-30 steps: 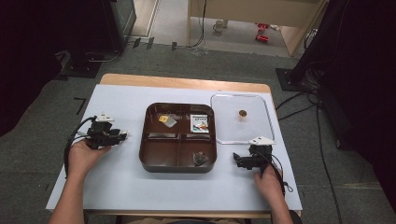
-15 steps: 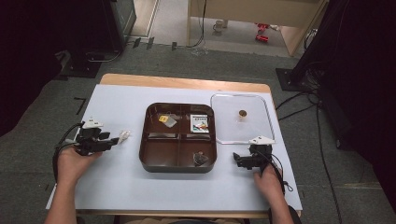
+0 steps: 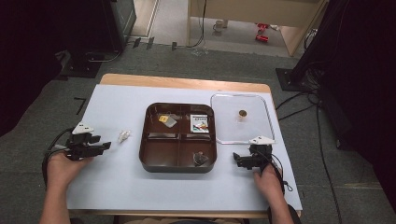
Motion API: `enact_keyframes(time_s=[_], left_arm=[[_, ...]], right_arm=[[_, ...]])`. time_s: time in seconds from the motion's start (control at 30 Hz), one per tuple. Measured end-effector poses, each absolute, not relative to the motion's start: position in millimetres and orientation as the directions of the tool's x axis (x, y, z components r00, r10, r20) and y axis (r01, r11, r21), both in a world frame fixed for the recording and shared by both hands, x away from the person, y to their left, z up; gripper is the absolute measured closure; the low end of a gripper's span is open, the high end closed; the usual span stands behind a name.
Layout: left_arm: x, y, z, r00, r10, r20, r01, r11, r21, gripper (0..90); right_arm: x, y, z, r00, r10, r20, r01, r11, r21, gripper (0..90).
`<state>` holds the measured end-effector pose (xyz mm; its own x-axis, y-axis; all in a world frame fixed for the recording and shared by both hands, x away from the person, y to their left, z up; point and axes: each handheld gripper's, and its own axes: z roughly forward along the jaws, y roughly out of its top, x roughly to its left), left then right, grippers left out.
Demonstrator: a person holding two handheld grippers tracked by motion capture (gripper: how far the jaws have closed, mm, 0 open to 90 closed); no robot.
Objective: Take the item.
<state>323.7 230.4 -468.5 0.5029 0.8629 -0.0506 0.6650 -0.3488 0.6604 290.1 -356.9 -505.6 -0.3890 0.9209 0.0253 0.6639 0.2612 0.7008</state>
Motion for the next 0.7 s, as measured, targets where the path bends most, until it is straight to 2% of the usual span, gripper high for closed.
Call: enact_keyframes(time_s=[0.3, 0.43, 0.5, 0.7], left_arm=[[322, 241, -478, 0.475, 0.879, -0.042, 0.695, -0.345, 0.631, 41.7], [319, 242, -481, 0.501, 0.865, -0.018, 0.668, -0.373, 0.644, 41.2], [316, 241, -484, 0.517, 0.856, 0.001, 0.643, -0.390, 0.660, 36.8], [309, 245, -491, 0.517, 0.856, -0.019, 0.604, -0.349, 0.717, 33.9]], right_arm=[[290, -357, -506, -0.389, 0.921, 0.024, 0.663, 0.262, 0.701, 0.0], [290, -357, -506, -0.389, 0.921, 0.025, 0.664, 0.261, 0.701, 0.0], [290, -357, -506, -0.389, 0.921, 0.025, 0.664, 0.262, 0.701, 0.0], [290, -357, -506, -0.389, 0.921, 0.025, 0.664, 0.261, 0.701, 0.0]])
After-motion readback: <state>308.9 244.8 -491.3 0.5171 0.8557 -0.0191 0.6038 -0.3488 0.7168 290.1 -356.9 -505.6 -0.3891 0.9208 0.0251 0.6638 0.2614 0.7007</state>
